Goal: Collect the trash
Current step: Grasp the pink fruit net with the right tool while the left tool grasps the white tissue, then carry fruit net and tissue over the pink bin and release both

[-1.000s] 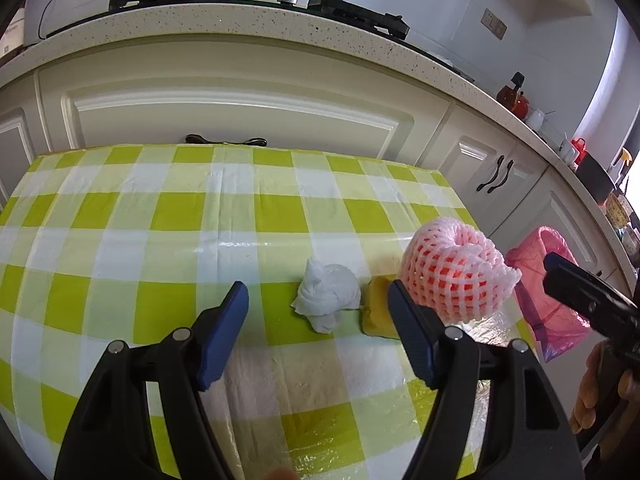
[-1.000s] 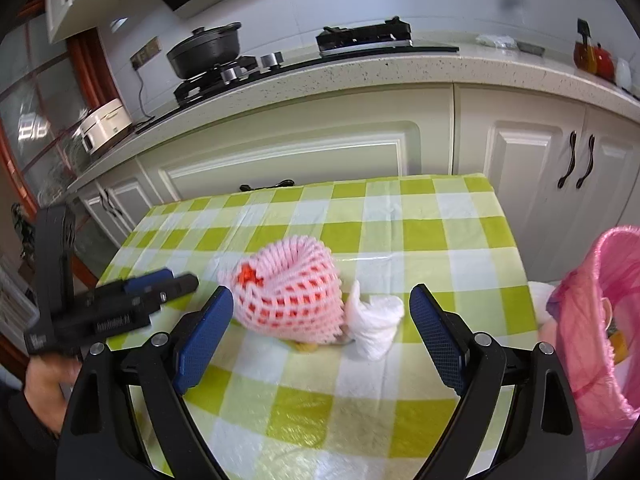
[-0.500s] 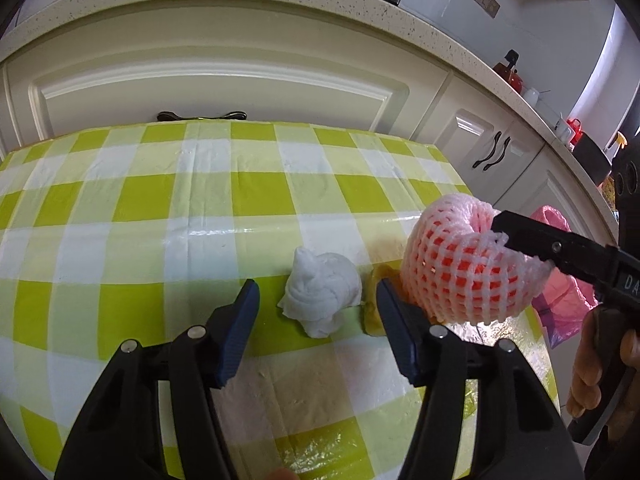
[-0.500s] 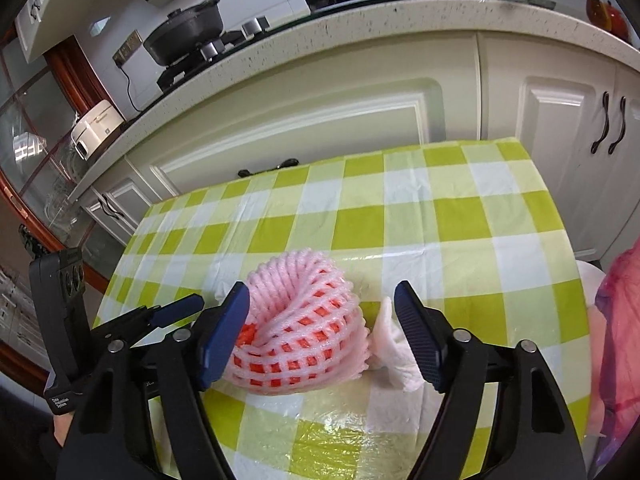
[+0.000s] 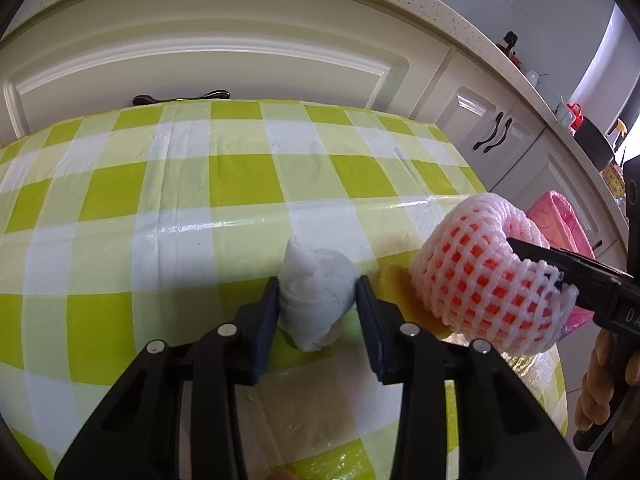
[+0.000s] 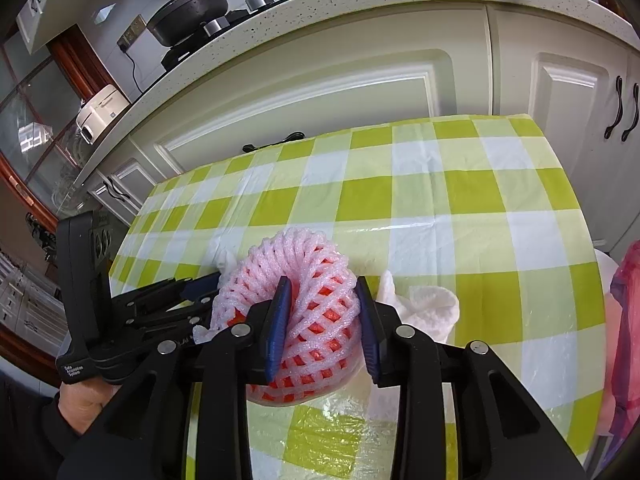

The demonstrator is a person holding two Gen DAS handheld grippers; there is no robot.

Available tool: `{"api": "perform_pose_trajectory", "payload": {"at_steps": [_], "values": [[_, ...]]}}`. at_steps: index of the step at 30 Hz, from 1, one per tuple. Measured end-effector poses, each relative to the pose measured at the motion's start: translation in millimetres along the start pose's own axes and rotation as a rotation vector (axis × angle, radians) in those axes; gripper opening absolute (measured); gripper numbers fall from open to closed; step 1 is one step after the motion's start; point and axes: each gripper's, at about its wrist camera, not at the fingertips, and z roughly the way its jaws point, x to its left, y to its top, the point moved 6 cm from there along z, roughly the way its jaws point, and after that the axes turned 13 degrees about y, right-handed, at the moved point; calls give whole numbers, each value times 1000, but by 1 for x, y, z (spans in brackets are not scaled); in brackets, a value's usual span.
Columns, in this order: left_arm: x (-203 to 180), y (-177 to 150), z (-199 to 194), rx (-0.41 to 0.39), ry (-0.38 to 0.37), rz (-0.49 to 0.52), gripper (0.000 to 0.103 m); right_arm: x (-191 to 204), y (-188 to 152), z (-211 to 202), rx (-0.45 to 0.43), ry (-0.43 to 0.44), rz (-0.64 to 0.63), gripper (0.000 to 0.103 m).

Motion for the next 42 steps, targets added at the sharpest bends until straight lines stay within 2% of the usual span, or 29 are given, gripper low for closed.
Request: {"api": "perform_pose_trajectory", "payload": {"at_steps": [8, 12, 19, 29, 42], "values": [[12, 4, -30, -57, 39, -24, 35, 8, 3, -17, -35, -1, -27, 29], [17, 9, -54, -101, 50, -46, 35, 14, 8, -32, -67, -19, -54, 29], [10, 17, -96, -180, 80, -25, 35, 16, 9, -62, -127, -84, -95, 29], [-27, 25, -132, -241, 53, 9, 35, -4, 7, -121, -206, -178, -109, 29], [-94, 35, -137, -262, 15, 83, 35, -57, -4, -194, -282, -314, -98, 29]]}}
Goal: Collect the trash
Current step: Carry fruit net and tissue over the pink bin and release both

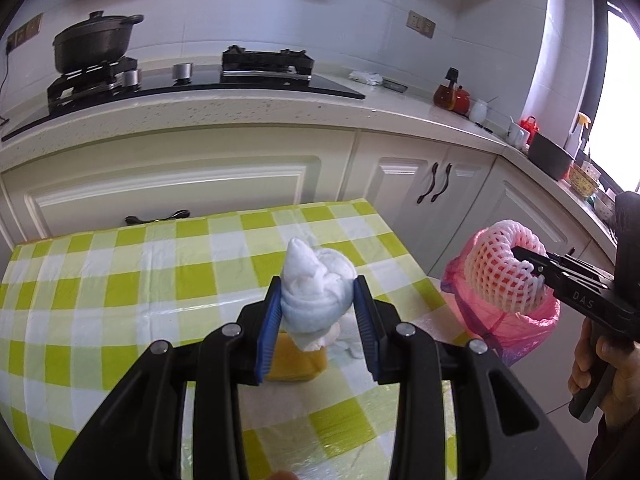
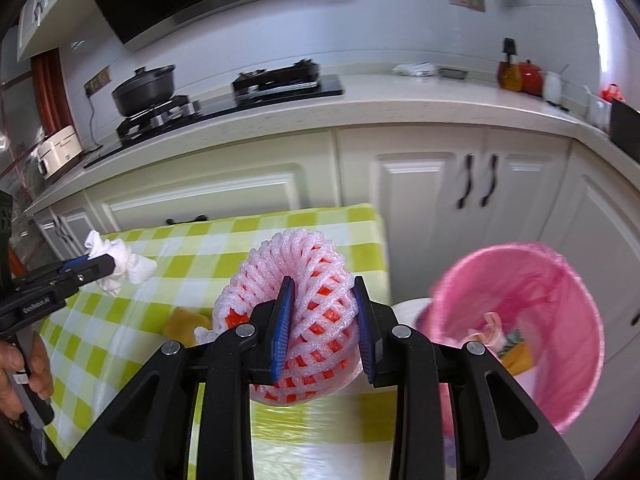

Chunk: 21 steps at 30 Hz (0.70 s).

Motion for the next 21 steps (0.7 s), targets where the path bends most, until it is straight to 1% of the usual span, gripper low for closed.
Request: {"api": "perform_pose_trajectory", "payload": {"at_steps": [10, 14, 21], "values": [[-70, 14, 7, -13, -64, 48, 35, -66, -2, -33, -35, -73, 45, 29], [-105, 22, 9, -22, -94, 78, 35, -90, -5, -45, -47, -109, 53, 29], [-163, 33, 11, -31, -152, 130, 35, -132, -10, -62, -60, -146, 85, 29]]}}
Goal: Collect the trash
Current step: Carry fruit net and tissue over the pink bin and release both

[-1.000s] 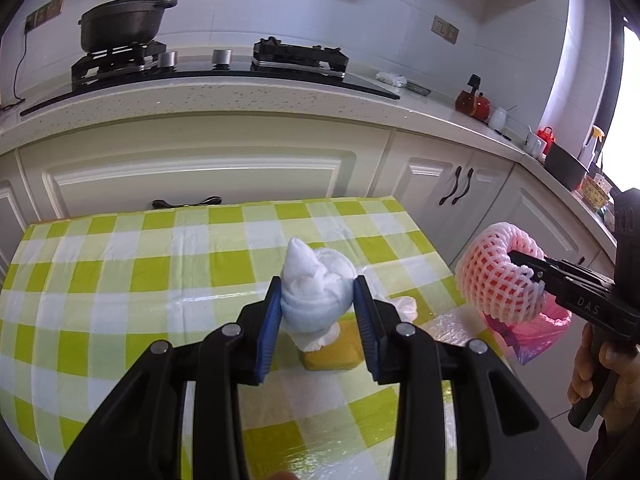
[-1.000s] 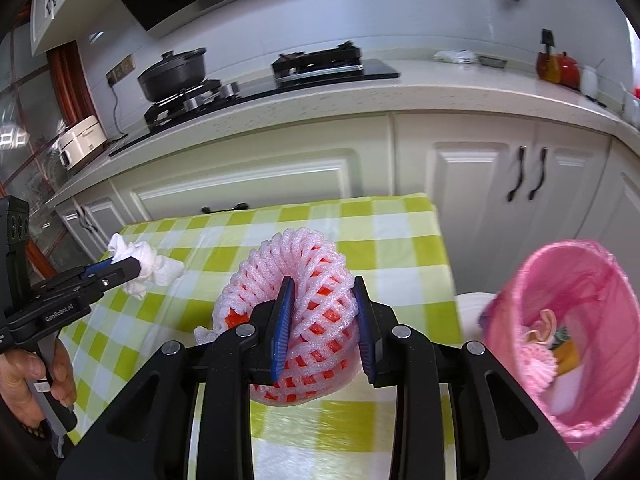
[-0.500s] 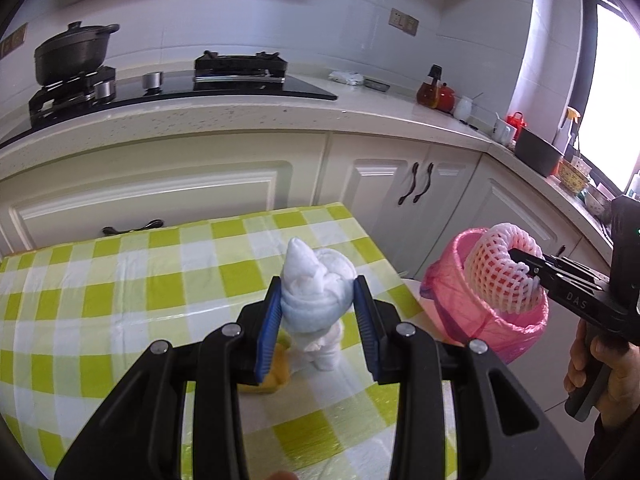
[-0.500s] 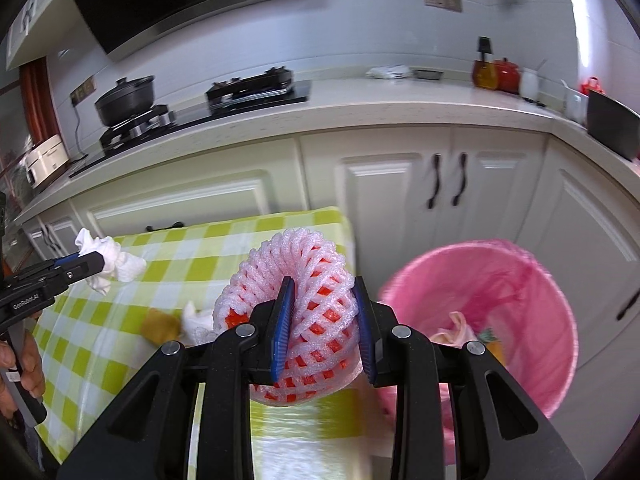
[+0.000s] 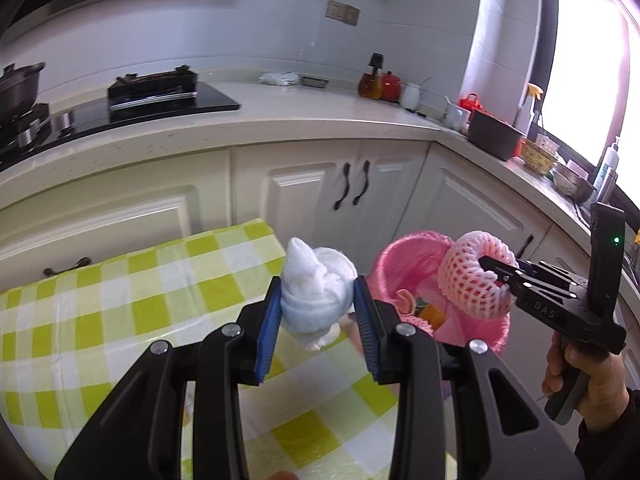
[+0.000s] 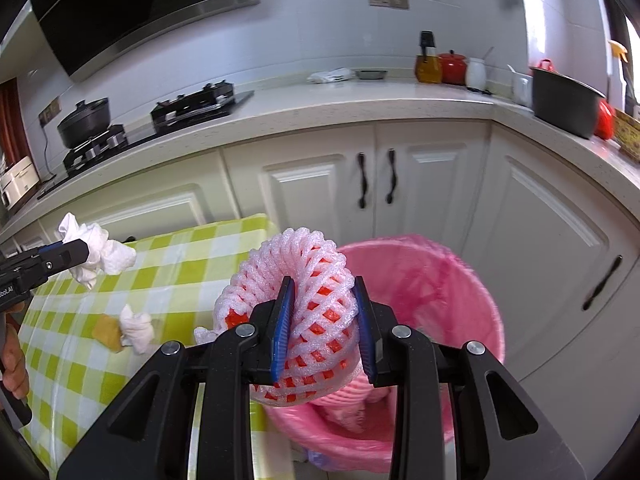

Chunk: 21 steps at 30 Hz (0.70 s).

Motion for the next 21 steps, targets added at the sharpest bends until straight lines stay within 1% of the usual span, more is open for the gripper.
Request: {"api": "perform_pose_trajectory", "payload": {"at_steps": [6, 11, 19, 21], "values": [[-51, 10, 12, -1, -56, 40, 35, -34, 3, -4, -7, -20, 34, 29], [-89, 13, 25, 15, -96, 65, 35, -53, 4, -7, -12, -29, 56, 29], [-128, 19, 48, 48, -141, 73, 35, -78, 6, -1, -4, -29, 92, 30], [-136, 22, 53, 54, -151, 78, 36, -83, 10, -1, -6, -33, 97, 32]]}}
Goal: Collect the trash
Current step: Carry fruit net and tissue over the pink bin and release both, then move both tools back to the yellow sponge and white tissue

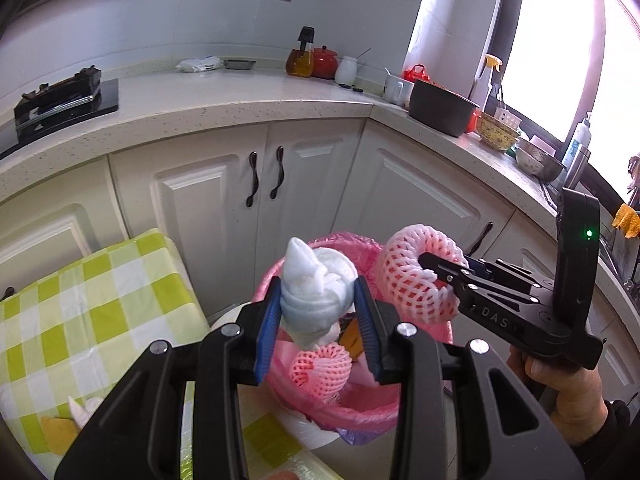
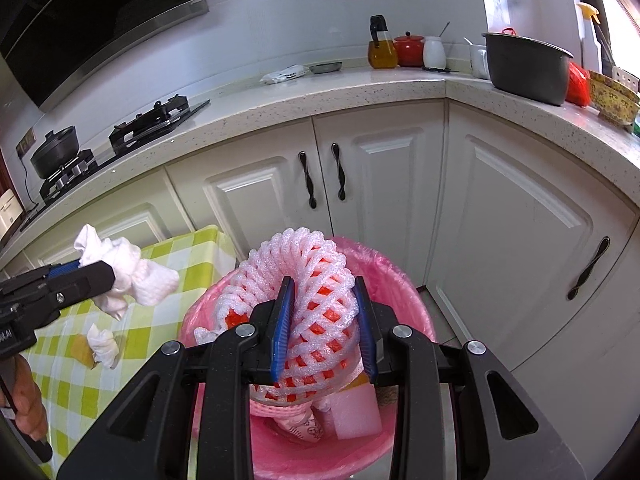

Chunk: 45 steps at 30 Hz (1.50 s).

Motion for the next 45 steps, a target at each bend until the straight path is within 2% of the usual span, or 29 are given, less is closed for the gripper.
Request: {"api": "perform_pose_trajectory", "payload": {"at_steps": [6, 9, 12, 13, 15, 41, 45], "values": [[-14, 9, 16, 14, -15, 5, 37, -12, 8, 3, -1, -16, 10, 33], [-19, 12, 24, 21, -20, 7, 37, -16, 11, 2, -10, -30, 12, 39], [-23, 13, 32, 35, -20, 13, 46, -19, 13, 0, -16, -46, 12, 47], [-23, 12, 35, 43, -16, 16, 57, -20, 13, 0, -15, -52, 10, 51], [-22, 12, 39, 50, -12, 12, 67, -21, 13, -1, -11, -62, 0, 52], [11, -2, 14, 39, 12, -18, 67, -7, 8, -8, -9, -50, 1, 54], [18, -8, 11, 41, 18, -26, 67, -2, 5, -7, -5, -48, -5, 60]]}}
